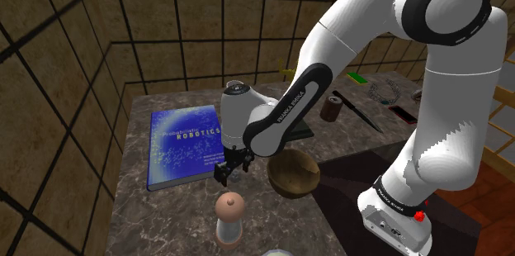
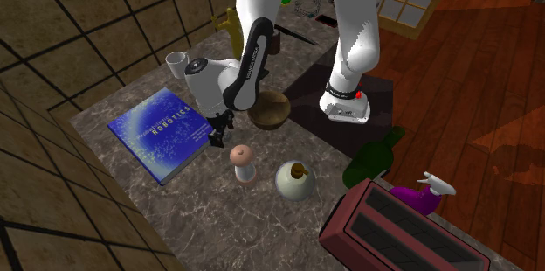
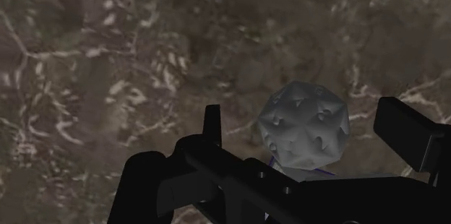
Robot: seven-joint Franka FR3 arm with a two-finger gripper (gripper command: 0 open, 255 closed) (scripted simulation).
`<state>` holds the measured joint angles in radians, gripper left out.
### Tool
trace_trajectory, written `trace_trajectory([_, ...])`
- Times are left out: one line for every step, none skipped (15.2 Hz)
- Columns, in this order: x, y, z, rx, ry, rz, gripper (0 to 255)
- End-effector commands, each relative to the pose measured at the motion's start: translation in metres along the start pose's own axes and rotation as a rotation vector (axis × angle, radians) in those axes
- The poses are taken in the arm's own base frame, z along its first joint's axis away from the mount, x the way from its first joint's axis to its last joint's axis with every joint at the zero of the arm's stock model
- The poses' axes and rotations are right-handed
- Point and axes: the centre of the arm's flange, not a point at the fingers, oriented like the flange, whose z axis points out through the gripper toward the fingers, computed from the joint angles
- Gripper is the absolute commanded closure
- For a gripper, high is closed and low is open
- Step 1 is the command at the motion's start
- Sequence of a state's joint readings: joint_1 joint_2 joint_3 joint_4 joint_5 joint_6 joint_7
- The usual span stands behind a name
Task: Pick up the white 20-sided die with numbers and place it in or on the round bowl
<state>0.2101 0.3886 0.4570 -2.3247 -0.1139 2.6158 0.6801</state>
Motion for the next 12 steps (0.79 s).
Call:
trace_trajectory([0.0, 0.0, 0.0001, 0.0, 0.0, 0.0, 0])
trace_trajectory([0.0, 0.0, 0.0, 0.0, 0.0, 0.0, 0])
trace_trajectory([0.0, 0.0, 0.0, 0.0, 0.0, 0.0, 255])
trace_trajectory([0.0, 0.0, 0.0, 0.0, 0.0, 0.0, 255])
trace_trajectory([0.0, 0.0, 0.0, 0.0, 0.0, 0.0, 255])
trace_trajectory([-0.0003, -0.0002, 0.0003, 0.0, 0.0, 0.0, 255])
trace_trajectory([-0.0004, 0.0, 0.0007, 0.0, 0.0, 0.0, 255])
trace_trajectory([-0.0012, 0.0002, 0.0005, 0.0, 0.0, 0.0, 255])
trace_trajectory([-0.0009, 0.0005, -0.0002, 0.0, 0.0, 0.0, 255])
trace_trajectory([-0.0005, 0.0001, 0.0, 0.0, 0.0, 0.0, 255])
trace_trajectory([-0.0008, 0.0, 0.0, 0.0, 0.0, 0.0, 255])
trace_trajectory([0.0, 0.0, 0.0001, 0.0, 0.0, 0.0, 255])
